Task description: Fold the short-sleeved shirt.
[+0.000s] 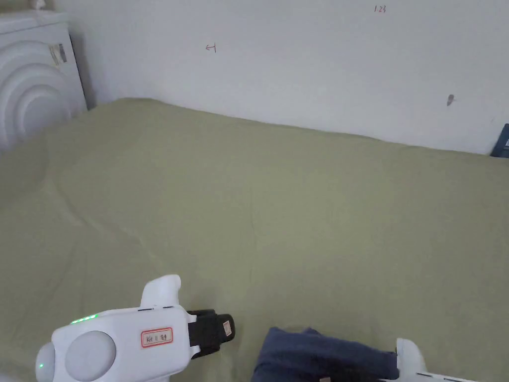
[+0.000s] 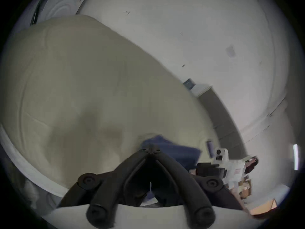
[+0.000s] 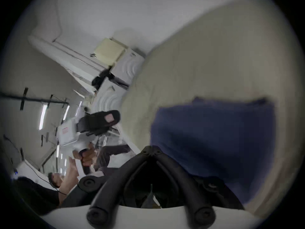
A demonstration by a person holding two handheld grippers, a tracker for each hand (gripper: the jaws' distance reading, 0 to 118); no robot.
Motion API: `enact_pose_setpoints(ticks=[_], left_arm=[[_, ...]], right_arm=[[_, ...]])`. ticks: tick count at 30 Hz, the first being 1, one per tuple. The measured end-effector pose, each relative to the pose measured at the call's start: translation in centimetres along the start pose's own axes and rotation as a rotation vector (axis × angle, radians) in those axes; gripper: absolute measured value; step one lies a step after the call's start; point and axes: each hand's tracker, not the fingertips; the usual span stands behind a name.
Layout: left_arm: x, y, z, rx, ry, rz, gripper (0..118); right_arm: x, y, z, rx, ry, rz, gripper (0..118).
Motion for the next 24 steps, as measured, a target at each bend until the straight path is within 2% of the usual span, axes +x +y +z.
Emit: enact_pose_setpoints(ticks=[2, 3, 4, 5, 6, 7, 9, 13, 16, 18, 20, 21, 22, 24], left_arm=[[-0.4, -0.7, -1.3, -0.076, -0.018, -0.020, 1], [-0.7, -1.0, -2.1, -0.115, -0.040, 0.001, 2], [-1.0, -1.3, -2.8, -0.144, -0.052, 0.025, 15], [-1.3, -1.6, -3.6, -0.160, -0.073, 0.058, 35], [-1.7, -1.9, -4.3, -0.170, -0.071, 0.096, 57], [-2.0, -2.2, -5.1, -0.192, -0.075, 0.136, 74], [-2.2, -2.6, -6.2, -0.191, -0.111, 0.149, 75], [-2.1, -3.5, -8.8, -0.224, -0.242, 0.160, 77], [-1.3, -4.2, -11.1, -0.258, -0.219, 0.171, 77], [-0.5, -4.5, -11.5, -0.193, -0.309, 0.145, 76], [0.2, -4.7, -12.8, -0.245, -0.297, 0.164, 76], [0.4, -4.9, -13.1, -0.257, -0.297, 0.164, 73], [0.7, -4.7, -12.8, -0.264, -0.304, 0.162, 66], [0.6, -4.5, -12.6, -0.314, -0.323, 0.166, 41]], right_arm=[[2.5, 0.1, -0.9, -0.026, -0.082, -0.045, 0], [3.9, -0.2, -0.9, -0.029, -0.041, -0.099, 0], [5.3, -0.4, -0.5, 0.017, 0.033, -0.174, 0], [6.3, -0.8, 0.1, 0.057, 0.112, -0.239, 0], [6.8, -1.0, 0.7, 0.084, 0.111, -0.272, 0], [7.0, -1.5, 1.4, 0.102, 0.094, -0.272, 0], [7.3, -2.0, 2.5, 0.126, 0.089, -0.234, 0], [7.5, -2.6, 3.1, 0.143, 0.089, -0.247, 0], [8.0, -2.6, 2.9, 0.151, 0.095, -0.248, 0], [8.2, -2.8, 3.0, 0.159, 0.104, -0.241, 0], [7.9, -3.0, 3.1, 0.172, 0.103, -0.242, 0], [7.8, -3.1, 3.2, 0.179, 0.094, -0.238, 0], [7.6, -3.1, 3.3, 0.187, 0.084, -0.231, 0], [7.3, -3.1, 3.7, 0.198, 0.054, -0.211, 0]])
